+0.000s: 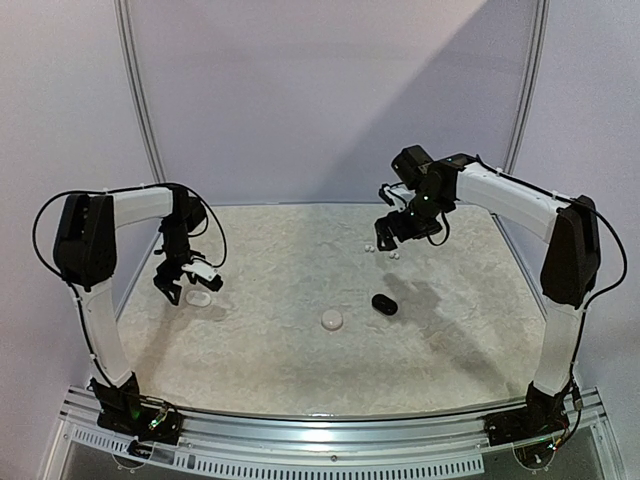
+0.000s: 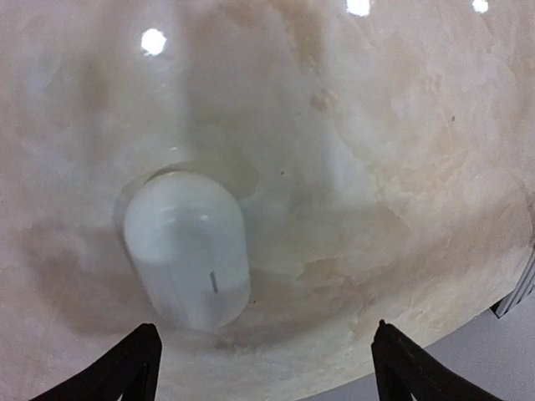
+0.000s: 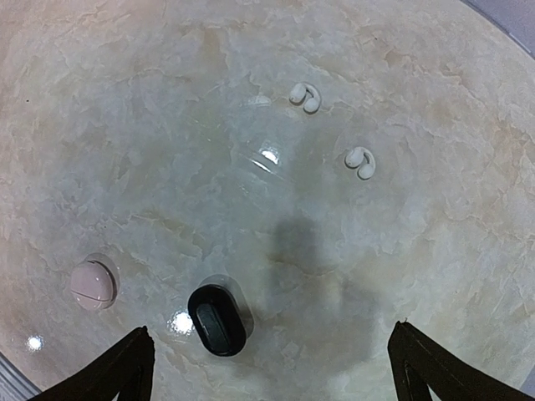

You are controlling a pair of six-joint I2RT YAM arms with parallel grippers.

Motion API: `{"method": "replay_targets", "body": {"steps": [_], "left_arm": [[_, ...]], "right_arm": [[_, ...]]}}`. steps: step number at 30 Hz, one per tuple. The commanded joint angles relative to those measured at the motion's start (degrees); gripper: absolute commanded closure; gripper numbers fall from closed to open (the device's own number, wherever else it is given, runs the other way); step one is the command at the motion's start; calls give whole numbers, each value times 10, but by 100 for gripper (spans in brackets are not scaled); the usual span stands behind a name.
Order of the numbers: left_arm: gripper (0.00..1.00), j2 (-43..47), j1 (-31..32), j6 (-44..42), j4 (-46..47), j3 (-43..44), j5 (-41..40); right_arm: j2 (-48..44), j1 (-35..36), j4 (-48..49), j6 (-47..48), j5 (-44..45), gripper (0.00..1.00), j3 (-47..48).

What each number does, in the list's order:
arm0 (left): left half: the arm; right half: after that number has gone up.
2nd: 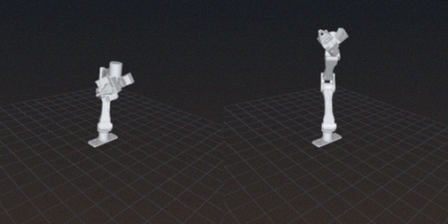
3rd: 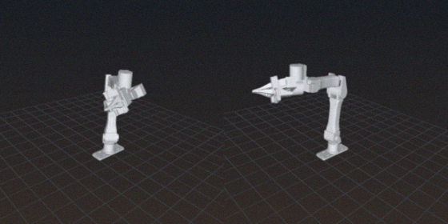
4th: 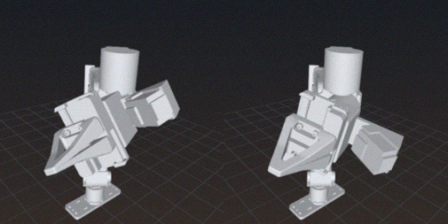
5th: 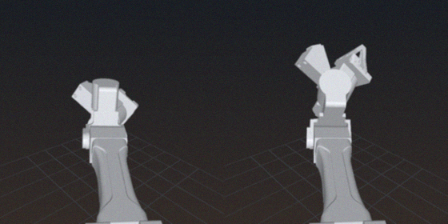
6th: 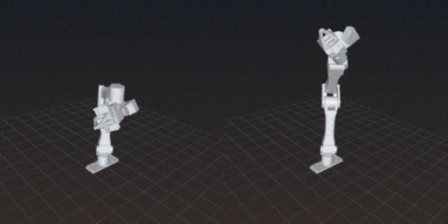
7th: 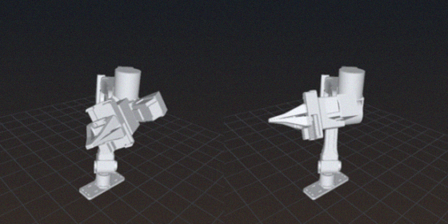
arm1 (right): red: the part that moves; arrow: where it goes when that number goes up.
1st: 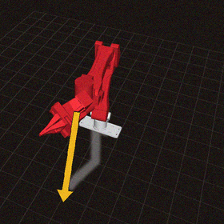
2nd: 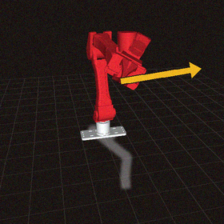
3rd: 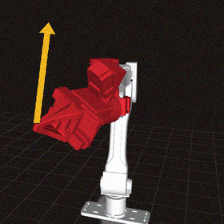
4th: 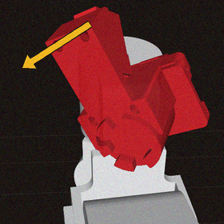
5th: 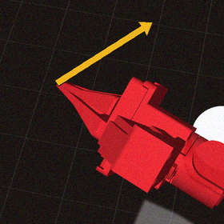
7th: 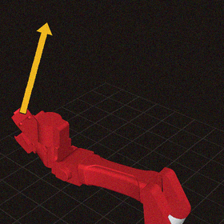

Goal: Insert the wireless bluetooth earbuds into the charging case
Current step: Pick up the charging case from the corner of the board.

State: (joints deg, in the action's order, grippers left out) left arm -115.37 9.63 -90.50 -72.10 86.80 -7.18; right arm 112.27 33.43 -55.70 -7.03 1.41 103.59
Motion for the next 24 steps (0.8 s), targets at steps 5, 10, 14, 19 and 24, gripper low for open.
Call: {"method": "replay_targets", "body": {"steps": [5,10,14,19,24], "left_arm": [[20,-12,11,34,79,-66,37],[24,-11,14,42,120,-91,46],[32,-12,20,63,129,-98,58],[52,-14,27,84,128,-104,63],[86,-7,36,106,126,-108,64]], "right_arm": [[19,5,-16,3,5,1,30],[31,8,-23,4,4,1,37],[34,10,-21,4,2,1,37],[35,13,-21,5,1,1,37],[35,14,-19,5,-2,1,37]]}}
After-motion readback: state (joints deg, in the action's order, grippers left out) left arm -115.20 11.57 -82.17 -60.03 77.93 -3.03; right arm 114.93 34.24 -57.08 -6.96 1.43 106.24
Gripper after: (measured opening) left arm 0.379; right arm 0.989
